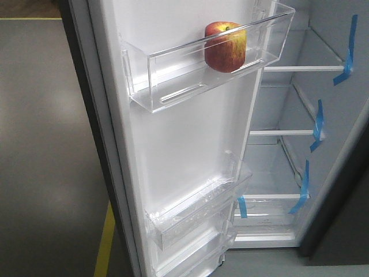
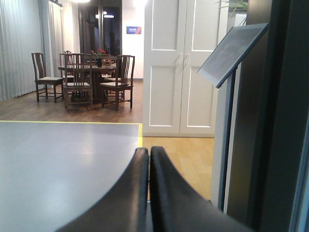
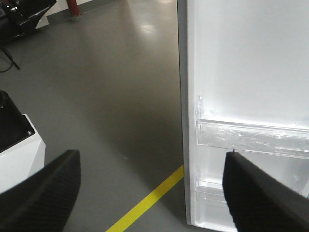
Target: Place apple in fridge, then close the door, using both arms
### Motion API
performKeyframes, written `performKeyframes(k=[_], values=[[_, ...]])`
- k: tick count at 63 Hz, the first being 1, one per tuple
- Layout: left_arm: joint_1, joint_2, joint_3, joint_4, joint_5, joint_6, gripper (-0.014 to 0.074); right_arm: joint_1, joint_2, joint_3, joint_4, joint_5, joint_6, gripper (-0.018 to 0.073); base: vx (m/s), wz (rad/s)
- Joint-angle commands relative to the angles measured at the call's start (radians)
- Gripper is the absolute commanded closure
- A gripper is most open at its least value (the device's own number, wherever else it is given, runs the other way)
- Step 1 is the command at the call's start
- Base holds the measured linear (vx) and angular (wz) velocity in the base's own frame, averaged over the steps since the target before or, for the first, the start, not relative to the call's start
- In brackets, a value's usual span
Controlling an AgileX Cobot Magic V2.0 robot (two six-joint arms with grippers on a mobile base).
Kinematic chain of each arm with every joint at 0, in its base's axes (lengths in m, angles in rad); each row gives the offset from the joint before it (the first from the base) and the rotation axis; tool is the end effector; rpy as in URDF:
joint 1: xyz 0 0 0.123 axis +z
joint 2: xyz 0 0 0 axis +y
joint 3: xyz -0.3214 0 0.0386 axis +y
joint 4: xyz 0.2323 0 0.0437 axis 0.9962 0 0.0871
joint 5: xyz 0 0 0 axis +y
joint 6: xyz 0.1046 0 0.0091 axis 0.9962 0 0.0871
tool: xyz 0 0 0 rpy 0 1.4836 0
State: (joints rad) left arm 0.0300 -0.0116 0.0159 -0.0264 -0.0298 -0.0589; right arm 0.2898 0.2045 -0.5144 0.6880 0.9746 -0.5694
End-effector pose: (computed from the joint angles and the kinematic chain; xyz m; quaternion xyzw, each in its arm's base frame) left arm 0.0150 0.0005 0.2123 -0.0387 0.6650 -0.0204 0.7455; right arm -0.0337 0.0476 0.2994 -0.3143 0.7664 0.2698 0.4910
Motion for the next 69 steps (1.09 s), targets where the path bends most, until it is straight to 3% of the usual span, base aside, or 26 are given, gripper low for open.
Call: performKeyframes(k=[1, 28, 43, 69], values=[[-0.007, 0.039, -0.102, -0.002, -0.082, -0.011, 0.0603, 0.001, 0.012, -0.023, 0.034, -0.049, -0.009, -0.0017, 0.00, 0.00], [-0.007, 0.520, -0.626, -0.002, 0.282, 0.011, 0.0603, 0.001, 0.012, -0.023, 0.034, -0.049, -0.009, -0.0017, 0.00, 0.00], [-0.007, 0.784, -0.812, -0.002, 0.446, 0.028, 0.0603, 0.001, 0.012, -0.023, 0.034, -0.048, -0.009, -0.0017, 0.00, 0.00], [-0.007, 1.120, -0.868, -0.002, 0.340, 0.027, 0.0603, 0.001, 0.012, -0.023, 0.034, -0.048, -0.009, -0.0017, 0.00, 0.00]])
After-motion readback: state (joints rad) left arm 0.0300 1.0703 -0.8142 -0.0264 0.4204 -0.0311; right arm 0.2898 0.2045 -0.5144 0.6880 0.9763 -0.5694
